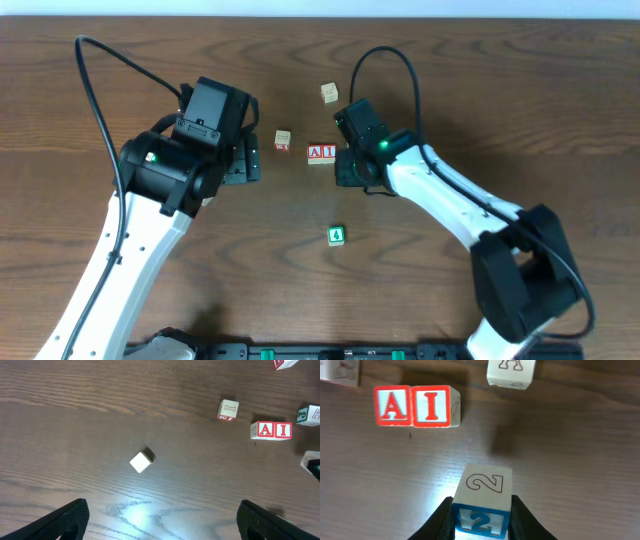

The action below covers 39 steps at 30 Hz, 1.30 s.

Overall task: Spell out Ai2
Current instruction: 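Lower the '2' block to the right of the 'I' block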

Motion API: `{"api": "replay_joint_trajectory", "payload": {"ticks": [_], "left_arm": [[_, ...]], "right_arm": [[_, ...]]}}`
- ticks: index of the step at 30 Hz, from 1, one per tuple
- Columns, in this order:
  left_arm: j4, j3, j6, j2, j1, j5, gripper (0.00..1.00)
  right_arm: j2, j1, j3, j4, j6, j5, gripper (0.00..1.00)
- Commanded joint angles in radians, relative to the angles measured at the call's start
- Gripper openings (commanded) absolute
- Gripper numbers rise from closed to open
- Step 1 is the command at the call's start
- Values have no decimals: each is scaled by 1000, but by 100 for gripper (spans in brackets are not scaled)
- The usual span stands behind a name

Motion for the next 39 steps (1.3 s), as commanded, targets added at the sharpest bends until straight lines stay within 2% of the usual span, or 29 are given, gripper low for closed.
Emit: {"api": "replay_joint_trajectory", "payload": {"ticks": [1, 15, 27, 39], "left_arm": [[1, 5, -4, -10, 3, 3, 95], [18, 5, -5, -10, 3, 3, 95], [30, 5, -5, -10, 3, 3, 95], [37, 5, -4, -10, 3, 3, 95]], "right_arm": [[30, -3, 1, 26, 14, 16, 13], [64, -101, 1, 140, -2, 18, 13], [66, -84, 1, 111, 77, -56, 14], [196, -86, 2, 245, 84, -10, 13]]}}
